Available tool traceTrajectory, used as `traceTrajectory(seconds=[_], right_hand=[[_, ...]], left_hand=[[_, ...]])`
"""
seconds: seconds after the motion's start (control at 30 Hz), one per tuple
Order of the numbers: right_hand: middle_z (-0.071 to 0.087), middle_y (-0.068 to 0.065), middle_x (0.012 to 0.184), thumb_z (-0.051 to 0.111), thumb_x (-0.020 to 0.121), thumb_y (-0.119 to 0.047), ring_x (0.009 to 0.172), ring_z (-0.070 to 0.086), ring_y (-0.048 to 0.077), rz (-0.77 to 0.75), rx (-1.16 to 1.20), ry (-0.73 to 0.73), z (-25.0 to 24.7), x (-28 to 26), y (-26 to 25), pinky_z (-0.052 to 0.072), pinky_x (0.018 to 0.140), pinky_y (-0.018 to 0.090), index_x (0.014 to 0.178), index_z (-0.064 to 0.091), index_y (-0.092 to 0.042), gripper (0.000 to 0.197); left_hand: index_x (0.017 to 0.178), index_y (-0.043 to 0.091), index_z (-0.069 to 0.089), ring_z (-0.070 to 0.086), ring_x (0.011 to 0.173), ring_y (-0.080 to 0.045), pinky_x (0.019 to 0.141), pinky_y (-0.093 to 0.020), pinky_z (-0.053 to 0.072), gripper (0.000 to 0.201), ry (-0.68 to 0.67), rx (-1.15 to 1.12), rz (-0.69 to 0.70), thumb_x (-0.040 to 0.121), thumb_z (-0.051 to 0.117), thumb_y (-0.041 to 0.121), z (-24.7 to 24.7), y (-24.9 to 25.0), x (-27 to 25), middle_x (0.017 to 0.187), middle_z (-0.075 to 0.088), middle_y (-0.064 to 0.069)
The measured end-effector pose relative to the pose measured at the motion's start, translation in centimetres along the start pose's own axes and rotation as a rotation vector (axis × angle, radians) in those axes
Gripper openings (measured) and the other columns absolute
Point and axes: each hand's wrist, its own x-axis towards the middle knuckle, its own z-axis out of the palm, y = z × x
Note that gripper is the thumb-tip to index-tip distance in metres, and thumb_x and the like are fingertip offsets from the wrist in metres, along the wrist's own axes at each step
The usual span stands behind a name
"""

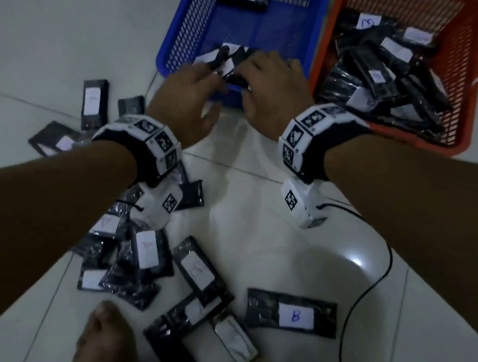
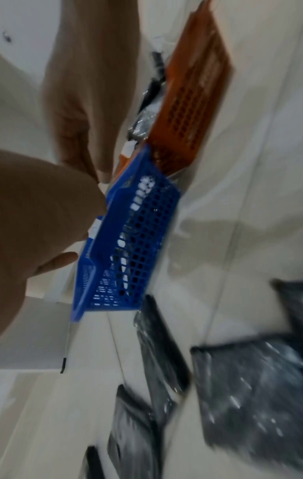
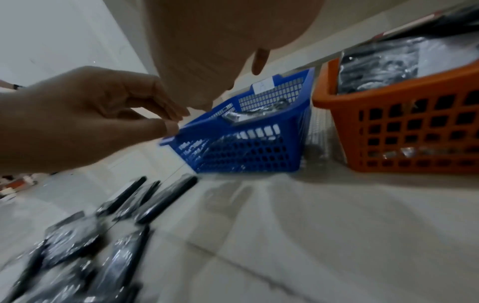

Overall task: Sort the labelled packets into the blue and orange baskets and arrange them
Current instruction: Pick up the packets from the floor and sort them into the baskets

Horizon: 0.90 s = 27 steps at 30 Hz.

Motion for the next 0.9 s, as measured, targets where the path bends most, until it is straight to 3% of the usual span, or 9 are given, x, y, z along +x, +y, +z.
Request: traceTrajectory(seconds=[0.13,0.23,0.3,0.4,0.53,0.6,0.7,0.77,0.9], right_hand=[[0.062,0.010,0.107,0.051,0.086,-0.025,0.100,0.058,0.034,-0.127,0.200,-0.041,2.1,-6.1,-3.0,0.044,0.080,0.043,0.108,0.064,-0.013,0.028],[0.061,0.005,0.106,0.052,0.088,-0.035,0.096,0.060,0.029,-0.126,0.272,-0.266,3.6,-10.4,-6.1,0.045,0.076,0.036,0.108,0.061,-0.017,0.028],[0.061,0.002,0.109,0.052,0.088,-0.047,0.097,0.061,0.025,-0.128,0.252,-0.417,4.7,-12.9,-8.3,0.045,0.075,0.032,0.113,0.057,-0.020,0.037],[0.061,0.003,0.110,0.058,0.080,-0.061,0.095,0.061,0.026,-0.105,0.256,-0.574,6.3,-15.4,-11.0,0.047,0.076,0.034,0.115,0.052,-0.018,0.056],[0.061,0.005,0.105,0.070,0.072,-0.058,0.090,0.061,0.027,-0.042,0.260,-0.650,8.0,-16.5,-12.6,0.048,0.073,0.034,0.115,0.048,-0.015,0.065],[0.060,0.007,0.106,0.072,0.075,-0.050,0.091,0.061,0.028,0.016,0.300,-0.662,8.6,-16.5,-13.1,0.050,0.075,0.035,0.117,0.048,-0.013,0.061],[0.058,0.009,0.104,0.067,0.081,-0.033,0.091,0.060,0.029,0.133,0.372,-0.628,8.9,-15.6,-12.9,0.051,0.074,0.034,0.104,0.055,-0.009,0.035],[0.054,0.007,0.099,0.063,0.084,-0.028,0.088,0.059,0.026,0.173,0.393,-0.628,8.7,-14.4,-11.6,0.045,0.068,0.028,0.098,0.059,-0.008,0.025],[0.052,0.002,0.092,0.057,0.087,-0.026,0.080,0.052,0.020,0.253,0.415,-0.547,6.8,-12.6,-8.1,0.035,0.066,0.024,0.106,0.056,-0.015,0.022]], left_hand=[[0.101,0.012,0.065,0.058,0.087,-0.034,0.074,-0.041,0.050,0.024,-0.324,-0.015,0.005,0.082,0.058,0.024,0.8,2.8,-8.0,0.099,0.060,-0.013],[0.106,0.014,0.066,0.060,0.091,-0.033,0.077,-0.041,0.052,0.031,-0.442,-0.026,-0.163,0.077,0.065,0.022,0.2,3.6,-13.5,0.101,0.062,-0.012],[0.114,0.011,0.064,0.059,0.100,-0.035,0.084,-0.043,0.051,0.037,-0.419,-0.025,-0.296,0.078,0.067,0.019,-0.4,3.4,-15.7,0.109,0.062,-0.015],[0.127,0.010,0.058,0.054,0.114,-0.035,0.093,-0.042,0.045,0.049,-0.404,0.001,-0.373,0.081,0.069,0.019,-0.3,2.8,-16.8,0.126,0.057,-0.018],[0.133,0.013,0.053,0.053,0.114,-0.037,0.092,-0.046,0.047,0.060,-0.448,0.040,-0.365,0.077,0.070,0.025,1.1,2.2,-16.4,0.129,0.055,-0.017],[0.133,0.015,0.051,0.053,0.112,-0.037,0.090,-0.047,0.047,0.060,-0.448,0.054,-0.375,0.077,0.068,0.028,1.7,2.1,-16.1,0.128,0.054,-0.015],[0.131,0.016,0.052,0.051,0.111,-0.036,0.089,-0.047,0.047,0.058,-0.429,0.087,-0.387,0.076,0.066,0.029,2.2,2.4,-15.8,0.124,0.054,-0.014],[0.130,0.015,0.051,0.051,0.111,-0.035,0.089,-0.044,0.047,0.058,-0.412,0.110,-0.394,0.077,0.065,0.033,2.4,2.7,-15.6,0.122,0.054,-0.014],[0.122,0.015,0.055,0.058,0.098,-0.030,0.080,-0.037,0.049,0.044,-0.338,-0.051,-0.531,0.084,0.052,0.037,1.8,3.3,-15.2,0.110,0.060,-0.009]])
